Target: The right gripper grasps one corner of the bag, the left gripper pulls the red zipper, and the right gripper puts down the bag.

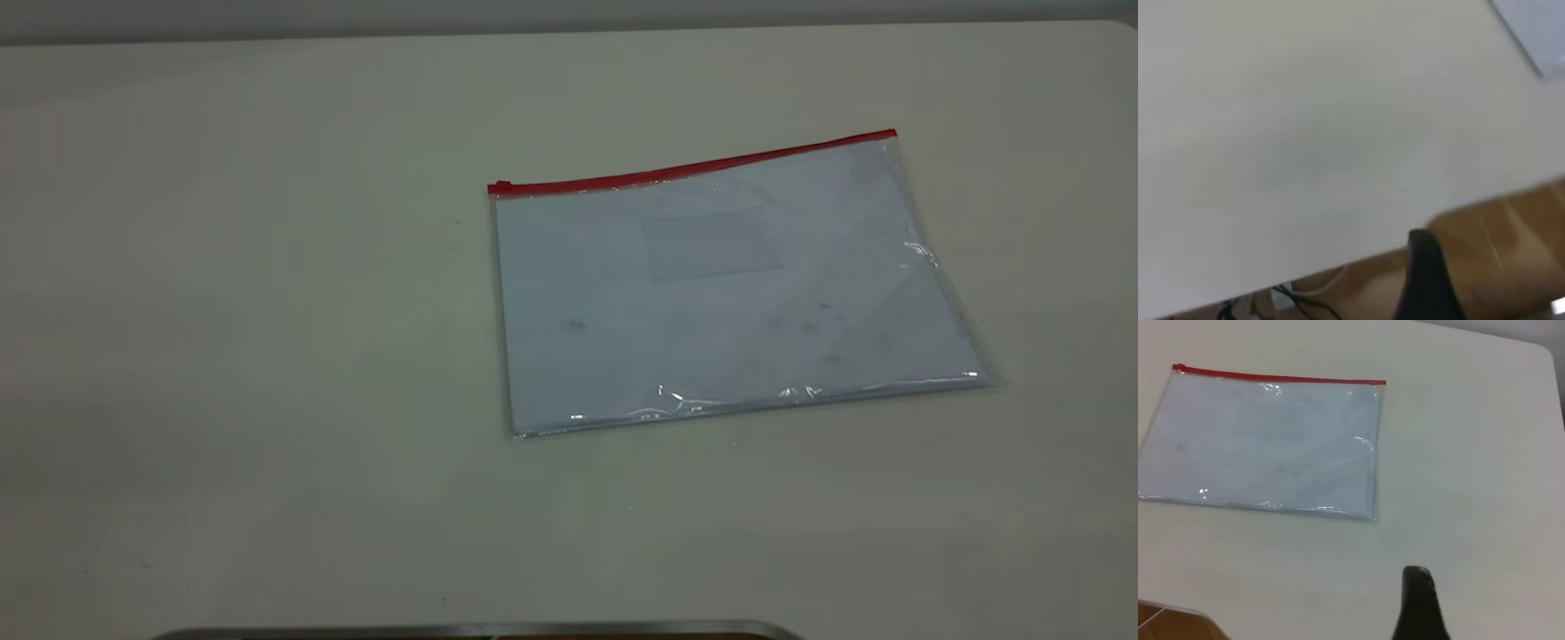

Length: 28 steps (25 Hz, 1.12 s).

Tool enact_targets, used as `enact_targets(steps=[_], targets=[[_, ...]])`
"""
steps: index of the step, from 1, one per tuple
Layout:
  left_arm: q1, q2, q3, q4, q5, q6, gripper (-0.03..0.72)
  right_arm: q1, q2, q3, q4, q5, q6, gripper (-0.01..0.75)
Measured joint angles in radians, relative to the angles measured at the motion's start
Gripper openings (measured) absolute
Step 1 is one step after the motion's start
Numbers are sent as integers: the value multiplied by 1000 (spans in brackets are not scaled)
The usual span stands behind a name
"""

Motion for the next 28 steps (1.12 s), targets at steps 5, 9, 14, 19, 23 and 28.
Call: enact_targets(steps=[5, 9, 14, 19, 23, 28], targets=[[232, -73, 0, 0, 2, 7, 582, 0, 0, 0, 0, 0, 1, 572], [273, -121, 0, 0, 7, 6, 582, 0, 0, 0, 0, 0, 1, 572], [277, -145, 0, 0, 10, 6, 582, 0, 0, 0, 0, 0, 1, 572], [281, -145, 0, 0, 11, 6, 582, 0, 0, 0, 0, 0, 1, 572], [281, -145, 0, 0, 11, 6, 582, 0, 0, 0, 0, 0, 1, 572], [281, -145, 0, 0, 11, 6, 582, 0, 0, 0, 0, 0, 1, 572]])
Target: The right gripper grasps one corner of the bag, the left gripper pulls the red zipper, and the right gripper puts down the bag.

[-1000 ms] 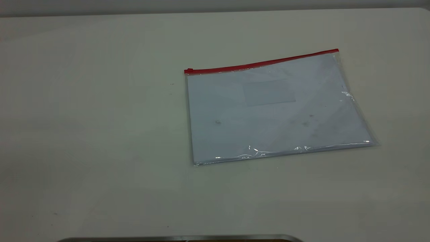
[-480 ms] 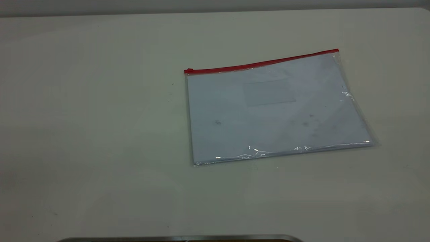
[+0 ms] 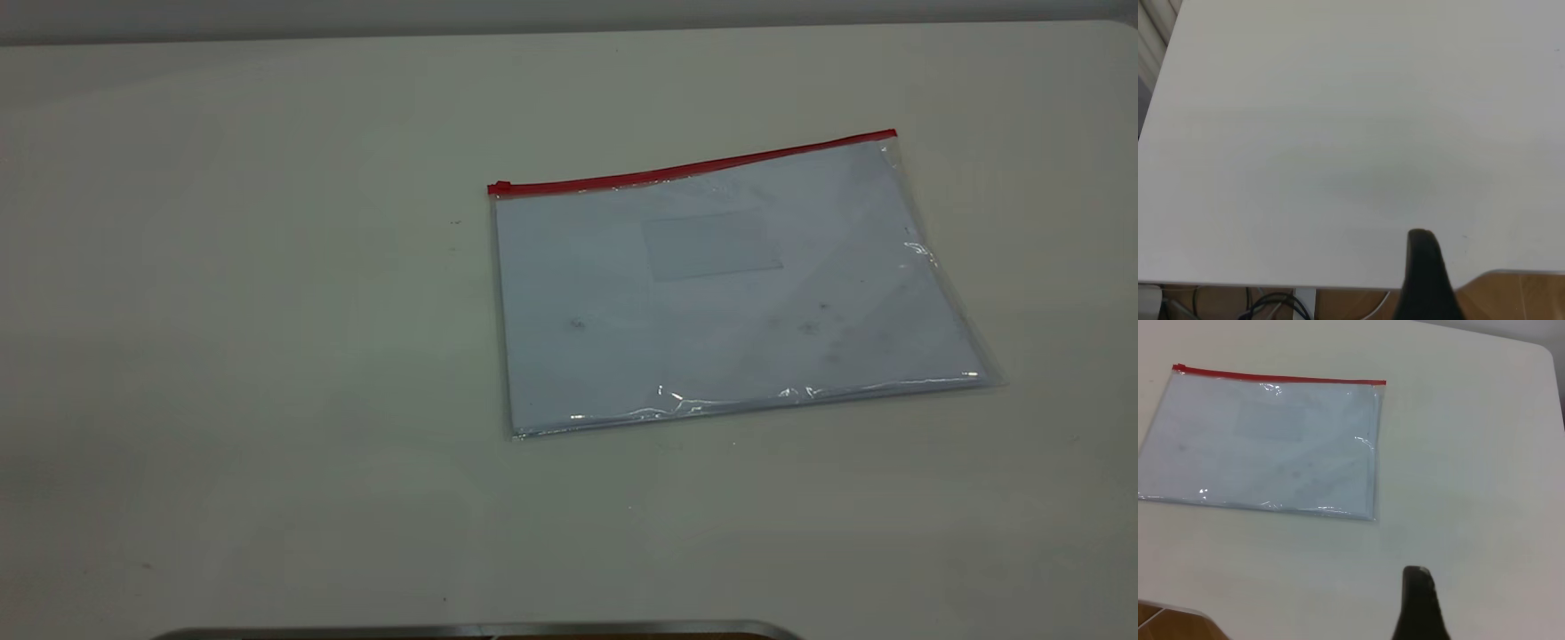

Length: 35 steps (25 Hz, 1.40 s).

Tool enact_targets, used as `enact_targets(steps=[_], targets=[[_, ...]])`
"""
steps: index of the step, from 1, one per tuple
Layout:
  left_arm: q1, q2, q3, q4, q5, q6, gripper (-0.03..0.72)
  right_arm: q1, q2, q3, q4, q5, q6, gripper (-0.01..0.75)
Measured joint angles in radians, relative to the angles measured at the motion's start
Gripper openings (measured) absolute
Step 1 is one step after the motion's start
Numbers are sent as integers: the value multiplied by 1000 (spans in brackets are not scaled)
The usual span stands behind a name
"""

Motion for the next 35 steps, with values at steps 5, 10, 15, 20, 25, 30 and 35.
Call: enact_targets(steps=[5, 10, 15, 20, 25, 30, 35], targets=[[0, 0, 0, 0, 0, 0, 582, 7, 0, 0, 0, 0, 0, 572], [0, 0, 0, 0, 0, 0, 582, 96, 0, 0, -14, 0, 13, 572], [0, 0, 0, 0, 0, -6, 582, 109, 0, 0, -79, -3, 76, 572], [0, 0, 0, 0, 0, 0, 582, 109, 0, 0, -128, -7, 135, 572], [0, 0, 0, 0, 0, 0, 582, 109, 0, 0, -129, -7, 143, 572], [0, 0, 0, 0, 0, 0, 582, 109, 0, 0, -129, -7, 146, 572], [0, 0, 0, 0, 0, 0, 582, 109, 0, 0, -129, -7, 148, 572]])
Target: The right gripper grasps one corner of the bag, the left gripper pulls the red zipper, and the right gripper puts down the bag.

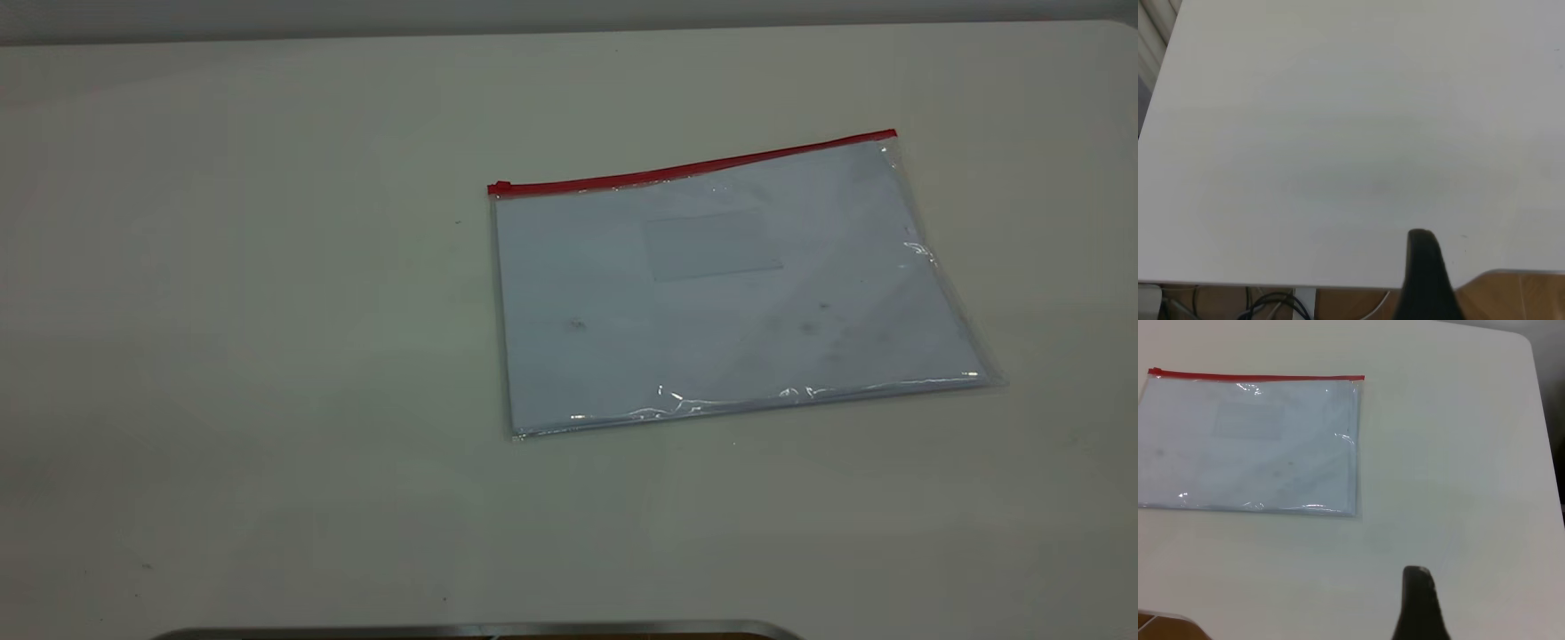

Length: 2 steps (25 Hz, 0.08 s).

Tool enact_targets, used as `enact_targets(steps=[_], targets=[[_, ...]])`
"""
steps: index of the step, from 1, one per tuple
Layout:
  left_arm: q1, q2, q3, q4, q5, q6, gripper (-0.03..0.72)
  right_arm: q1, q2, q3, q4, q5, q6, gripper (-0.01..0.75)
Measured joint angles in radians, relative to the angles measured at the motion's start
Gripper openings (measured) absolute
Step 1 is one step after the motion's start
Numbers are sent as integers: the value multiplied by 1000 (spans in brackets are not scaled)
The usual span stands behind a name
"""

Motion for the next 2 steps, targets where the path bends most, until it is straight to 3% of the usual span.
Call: enact_targets(steps=[2], targets=[[0, 0, 0, 0, 0, 0, 582, 0, 0, 0, 0, 0, 1, 572]])
